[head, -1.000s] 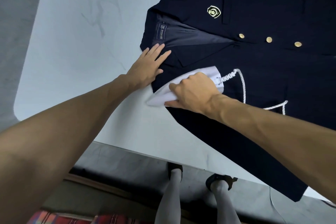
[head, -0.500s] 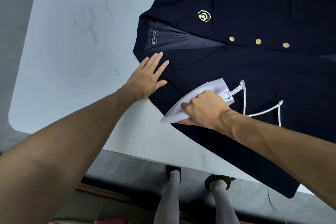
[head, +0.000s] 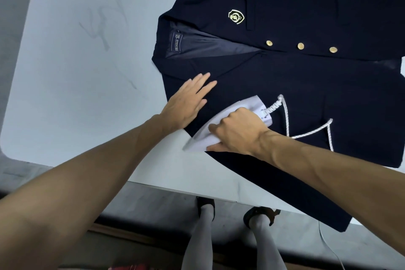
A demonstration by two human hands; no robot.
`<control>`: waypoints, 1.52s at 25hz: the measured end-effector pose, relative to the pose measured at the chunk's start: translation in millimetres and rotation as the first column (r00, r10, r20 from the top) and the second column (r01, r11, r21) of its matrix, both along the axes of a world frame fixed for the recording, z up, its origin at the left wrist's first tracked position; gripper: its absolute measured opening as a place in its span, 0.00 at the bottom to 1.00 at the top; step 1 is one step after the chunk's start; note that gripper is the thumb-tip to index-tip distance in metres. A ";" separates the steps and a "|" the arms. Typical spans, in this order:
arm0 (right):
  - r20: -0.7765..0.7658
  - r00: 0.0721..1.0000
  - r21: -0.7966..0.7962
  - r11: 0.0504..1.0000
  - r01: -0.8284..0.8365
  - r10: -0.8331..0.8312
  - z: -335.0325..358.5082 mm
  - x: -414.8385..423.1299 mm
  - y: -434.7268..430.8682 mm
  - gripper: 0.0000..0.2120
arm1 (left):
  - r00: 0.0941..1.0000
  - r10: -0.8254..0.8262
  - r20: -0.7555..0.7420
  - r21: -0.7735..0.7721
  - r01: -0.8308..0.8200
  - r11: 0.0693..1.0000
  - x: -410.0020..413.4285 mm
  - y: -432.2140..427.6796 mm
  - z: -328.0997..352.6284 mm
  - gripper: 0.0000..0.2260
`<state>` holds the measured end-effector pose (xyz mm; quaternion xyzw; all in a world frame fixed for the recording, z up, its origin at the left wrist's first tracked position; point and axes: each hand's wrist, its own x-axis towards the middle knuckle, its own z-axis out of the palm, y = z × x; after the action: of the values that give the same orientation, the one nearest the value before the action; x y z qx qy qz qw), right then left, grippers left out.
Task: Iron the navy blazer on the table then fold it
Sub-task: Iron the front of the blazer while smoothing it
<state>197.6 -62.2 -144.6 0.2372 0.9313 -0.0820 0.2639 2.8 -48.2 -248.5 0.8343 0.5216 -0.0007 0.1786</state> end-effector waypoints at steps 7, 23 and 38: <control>0.048 0.999 -0.034 0.999 0.009 -0.008 1.6 21.3 -17.2 0.26 | 0.972 -0.067 -0.223 0.081 0.087 0.993 2.6 -0.1 -15.3 0.26; -0.007 0.999 -0.035 0.999 -0.036 0.036 -5.1 93.9 -62.3 0.26 | 0.989 0.037 -0.146 -0.022 -0.040 0.999 31.4 -10.6 6.7 0.23; 0.053 0.996 -0.083 0.994 0.073 -0.069 1.0 118.6 -67.3 0.24 | 0.939 -0.047 -0.340 0.065 0.074 0.995 66.9 -34.1 -10.1 0.28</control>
<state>316.2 -129.5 -143.6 0.2607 0.9112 -0.1246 0.2938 69.7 -82.4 -258.5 0.8437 0.5182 -0.1291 0.0543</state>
